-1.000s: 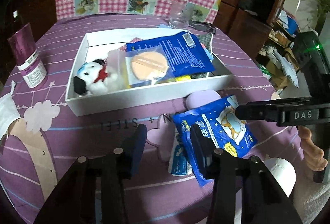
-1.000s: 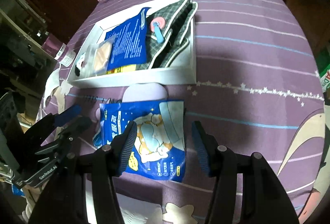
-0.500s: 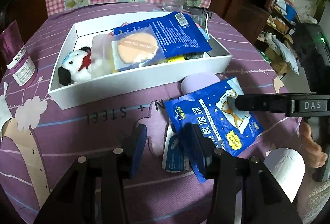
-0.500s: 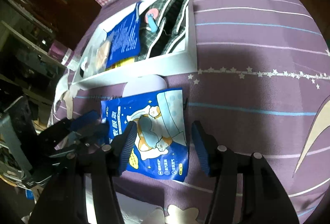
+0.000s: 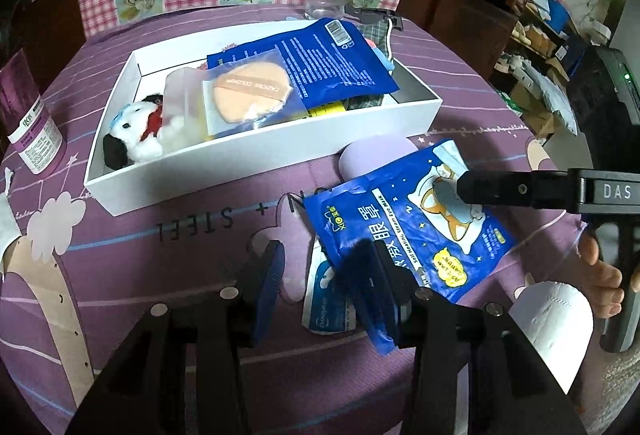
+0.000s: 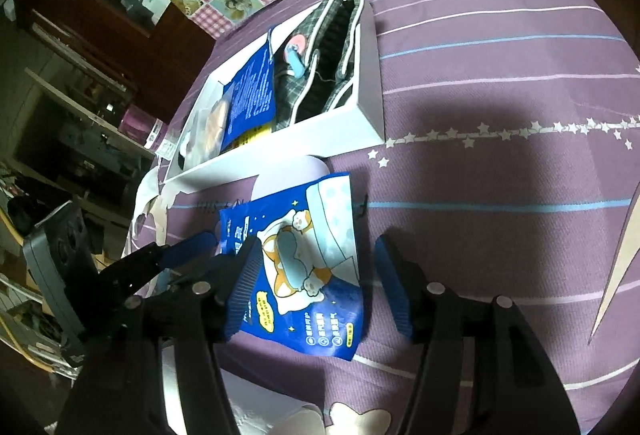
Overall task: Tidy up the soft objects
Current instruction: 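Grasp the blue eye-mask packet with the right tool while the left tool reaches toward the white band-aid box, then lift the eye-mask packet with the right tool while the left tool grasps the white band-aid box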
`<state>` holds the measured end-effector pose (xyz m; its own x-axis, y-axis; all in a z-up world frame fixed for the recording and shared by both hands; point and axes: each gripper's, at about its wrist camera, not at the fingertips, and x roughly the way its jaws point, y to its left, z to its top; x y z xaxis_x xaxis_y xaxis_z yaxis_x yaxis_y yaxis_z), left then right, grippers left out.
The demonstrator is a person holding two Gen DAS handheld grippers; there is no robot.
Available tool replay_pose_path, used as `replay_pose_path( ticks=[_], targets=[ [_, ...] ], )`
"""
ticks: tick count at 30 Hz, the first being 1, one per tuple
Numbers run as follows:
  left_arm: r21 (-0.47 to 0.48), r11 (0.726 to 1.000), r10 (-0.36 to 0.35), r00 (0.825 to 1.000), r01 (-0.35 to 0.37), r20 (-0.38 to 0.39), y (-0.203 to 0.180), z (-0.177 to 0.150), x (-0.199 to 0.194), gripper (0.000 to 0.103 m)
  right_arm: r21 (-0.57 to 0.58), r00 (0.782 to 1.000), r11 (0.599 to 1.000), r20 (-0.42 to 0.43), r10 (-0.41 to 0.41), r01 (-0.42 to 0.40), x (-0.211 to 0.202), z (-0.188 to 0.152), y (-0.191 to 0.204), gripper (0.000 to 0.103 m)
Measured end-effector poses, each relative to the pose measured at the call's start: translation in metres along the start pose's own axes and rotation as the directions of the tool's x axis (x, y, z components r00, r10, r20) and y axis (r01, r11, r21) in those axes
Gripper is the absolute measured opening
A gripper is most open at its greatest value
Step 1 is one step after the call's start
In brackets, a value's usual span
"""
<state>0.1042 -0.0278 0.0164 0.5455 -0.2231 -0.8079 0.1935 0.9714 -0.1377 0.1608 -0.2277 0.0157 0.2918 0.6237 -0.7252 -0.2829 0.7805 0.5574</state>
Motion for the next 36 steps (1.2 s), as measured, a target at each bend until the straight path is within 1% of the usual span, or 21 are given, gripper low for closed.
replay_pose_path(
  ticks=[2,3,5,7,11,14,16,19,21,22,26,30,32,36],
  targets=[
    [0.002,1.0,0.002,1.0,-0.002,-0.004,0.0,0.0,0.001,0.044,-0.008,1.0,1.0,-0.016,0.013,-0.013,0.001,-0.001,0.001,0.055],
    [0.002,1.0,0.003,1.0,-0.003,-0.006,0.0,0.0,0.002,0.044,-0.012,1.0,1.0,-0.022,0.014,-0.014,0.003,-0.002,0.001,0.051],
    [0.002,1.0,0.004,1.0,-0.004,-0.01,-0.001,0.0,0.003,0.044,-0.022,0.999,1.0,-0.032,0.009,-0.009,0.005,-0.002,0.004,0.046],
    [0.002,1.0,0.004,1.0,-0.004,-0.012,0.0,0.0,0.003,0.044,-0.028,0.999,1.0,-0.046,0.002,-0.003,0.005,-0.003,0.005,0.038],
    [0.008,1.0,0.014,1.0,-0.014,-0.012,-0.001,0.0,0.004,0.044,-0.035,0.999,0.999,-0.044,0.03,-0.031,-0.002,-0.003,0.007,0.03],
    [0.009,1.0,0.015,1.0,-0.015,-0.012,-0.001,0.0,0.004,0.044,-0.043,0.998,0.997,-0.03,0.059,-0.061,-0.013,-0.003,0.01,0.029],
    [0.008,1.0,0.017,1.0,-0.017,-0.012,-0.001,0.0,0.004,0.044,-0.027,0.993,0.993,-0.025,0.114,-0.114,-0.018,-0.003,0.009,0.029],
    [0.01,1.0,0.026,1.0,-0.026,-0.012,-0.001,0.001,0.005,0.044,0.007,0.973,0.974,-0.025,0.227,-0.227,-0.021,-0.003,0.007,0.029],
    [0.012,0.999,0.031,0.999,-0.031,-0.01,-0.002,0.0,0.005,0.044,0.007,0.965,0.966,-0.034,0.258,-0.258,-0.016,-0.003,0.01,0.029],
    [0.013,0.999,0.032,0.999,-0.032,-0.01,-0.002,0.001,0.005,0.044,0.005,0.966,0.966,-0.042,0.257,-0.257,-0.013,-0.004,0.012,0.029],
    [0.01,0.999,0.04,0.999,-0.04,-0.007,-0.002,0.001,0.006,0.043,0.001,0.977,0.982,-0.093,0.19,-0.19,0.006,-0.007,0.019,0.029],
    [-0.002,1.0,0.03,1.0,-0.03,-0.006,0.0,0.001,0.005,0.043,0.014,0.972,0.976,-0.093,0.218,-0.217,0.01,-0.007,0.018,0.029],
    [-0.003,1.0,0.03,1.0,-0.03,-0.006,0.0,0.001,0.005,0.043,0.015,0.969,0.974,-0.092,0.228,-0.227,0.011,-0.006,0.018,0.031],
    [-0.006,0.999,0.033,0.999,-0.034,-0.006,0.001,0.001,0.004,0.043,0.039,0.968,0.973,-0.106,0.229,-0.226,0.015,-0.005,0.016,0.033]
  ],
)
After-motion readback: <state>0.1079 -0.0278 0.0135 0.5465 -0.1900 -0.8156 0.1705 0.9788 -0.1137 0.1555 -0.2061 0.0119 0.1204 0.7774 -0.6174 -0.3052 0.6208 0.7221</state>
